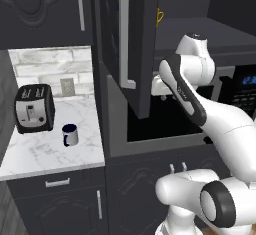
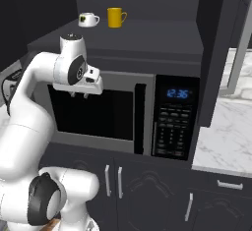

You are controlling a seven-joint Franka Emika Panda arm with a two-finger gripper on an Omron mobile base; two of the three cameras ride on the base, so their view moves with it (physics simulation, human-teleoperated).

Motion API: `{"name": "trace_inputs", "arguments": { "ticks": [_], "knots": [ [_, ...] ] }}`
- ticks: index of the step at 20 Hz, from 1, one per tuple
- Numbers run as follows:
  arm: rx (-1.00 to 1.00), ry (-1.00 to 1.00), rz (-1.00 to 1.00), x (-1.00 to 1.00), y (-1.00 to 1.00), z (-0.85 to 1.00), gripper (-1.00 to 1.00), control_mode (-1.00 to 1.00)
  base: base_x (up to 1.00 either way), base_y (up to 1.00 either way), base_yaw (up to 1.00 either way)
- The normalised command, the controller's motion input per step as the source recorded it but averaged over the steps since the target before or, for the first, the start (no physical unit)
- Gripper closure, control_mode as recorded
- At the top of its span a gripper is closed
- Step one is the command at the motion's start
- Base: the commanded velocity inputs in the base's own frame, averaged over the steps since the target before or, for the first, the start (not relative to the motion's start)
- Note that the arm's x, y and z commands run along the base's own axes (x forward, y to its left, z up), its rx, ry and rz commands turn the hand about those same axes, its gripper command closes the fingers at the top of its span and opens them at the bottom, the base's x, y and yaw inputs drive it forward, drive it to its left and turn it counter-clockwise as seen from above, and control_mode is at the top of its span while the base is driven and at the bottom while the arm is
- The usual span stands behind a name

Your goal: Pick the mug on the counter and place it in the cabinet with the handle facing the right, like the mugs already inside.

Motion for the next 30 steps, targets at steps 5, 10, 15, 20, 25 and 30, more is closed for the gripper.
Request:
{"name": "trace_inputs", "arguments": {
  "ticks": [5, 10, 15, 20, 25, 30],
  "knots": [
    [0.0, 0.0, 0.0, -0.03, 0.0, -0.09, -1.0, -1.0, 0.0, 0.0, 0.0],
    [-0.05, -0.06, 0.0, -0.29, 0.0, -0.2, -1.0, -1.0, 0.0, 0.0, 0.0],
    [-0.03, -0.07, 0.0, -0.44, 0.0, -0.21, -1.0, -1.0, 0.0, 0.0, 0.0],
    [0.0, 0.0, 0.0, -0.38, 0.0, -0.27, -1.0, -1.0, 0.0, 0.0, 0.0],
    [0.0, -0.02, 0.0, -0.4, 0.01, -0.42, -1.0, -1.0, 0.0, 0.0, 0.0],
    [0.0, -0.05, 0.0, -0.41, 0.15, -0.45, -1.0, -1.0, 0.0, 0.0, 0.0]
  ]
}}
